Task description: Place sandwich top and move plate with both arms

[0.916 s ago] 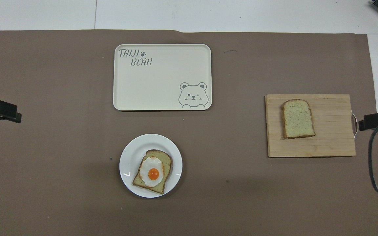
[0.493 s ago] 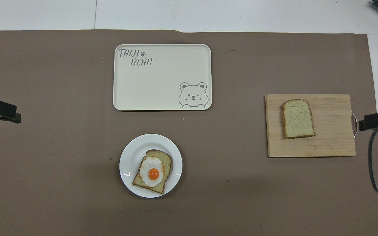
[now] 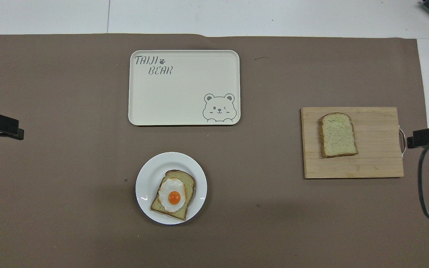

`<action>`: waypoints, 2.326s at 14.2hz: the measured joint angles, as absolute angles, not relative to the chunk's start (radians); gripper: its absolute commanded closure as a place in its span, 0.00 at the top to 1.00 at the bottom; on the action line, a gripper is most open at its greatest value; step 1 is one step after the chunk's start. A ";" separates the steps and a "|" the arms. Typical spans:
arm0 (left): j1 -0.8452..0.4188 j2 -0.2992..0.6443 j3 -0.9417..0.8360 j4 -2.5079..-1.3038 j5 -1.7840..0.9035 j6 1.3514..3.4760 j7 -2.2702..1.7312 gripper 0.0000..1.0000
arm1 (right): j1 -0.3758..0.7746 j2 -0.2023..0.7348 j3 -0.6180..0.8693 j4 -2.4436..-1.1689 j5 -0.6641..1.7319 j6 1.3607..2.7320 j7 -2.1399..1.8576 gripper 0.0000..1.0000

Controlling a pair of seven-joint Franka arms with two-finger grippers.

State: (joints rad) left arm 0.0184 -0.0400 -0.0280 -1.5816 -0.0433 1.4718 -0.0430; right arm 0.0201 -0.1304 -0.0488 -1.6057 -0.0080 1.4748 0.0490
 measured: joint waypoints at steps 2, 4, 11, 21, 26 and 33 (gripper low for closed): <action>0.018 -0.040 -0.029 -1.582 -0.043 1.472 -0.043 1.00 | 0.021 -0.130 -0.047 -1.606 -0.008 1.475 0.049 1.00; 0.018 -0.040 -0.030 -1.582 -0.043 1.472 -0.043 1.00 | 0.021 -0.130 -0.047 -1.606 -0.008 1.475 0.049 1.00; 0.017 -0.040 -0.035 -1.582 -0.104 1.472 -0.039 1.00 | 0.020 -0.130 -0.049 -1.606 -0.008 1.473 0.049 1.00; 0.065 -0.077 -0.022 -1.689 -0.376 1.461 0.178 1.00 | 0.020 -0.133 -0.046 -1.614 -0.008 1.472 0.048 1.00; 0.100 -0.087 -0.022 -1.788 -0.496 1.459 0.345 1.00 | 0.020 -0.133 -0.046 -1.638 -0.008 1.472 0.048 1.00; 0.111 -0.106 -0.023 -1.899 -0.566 1.502 0.435 1.00 | 0.020 -0.121 -0.047 -1.785 0.021 1.665 -0.057 1.00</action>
State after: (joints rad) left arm 0.1115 -0.1065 -0.0231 -1.8992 -0.5663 1.5017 0.4348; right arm 0.0198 -0.1212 -0.0471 -1.7854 0.0214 1.6655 -0.0572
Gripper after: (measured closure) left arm 0.000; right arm 0.000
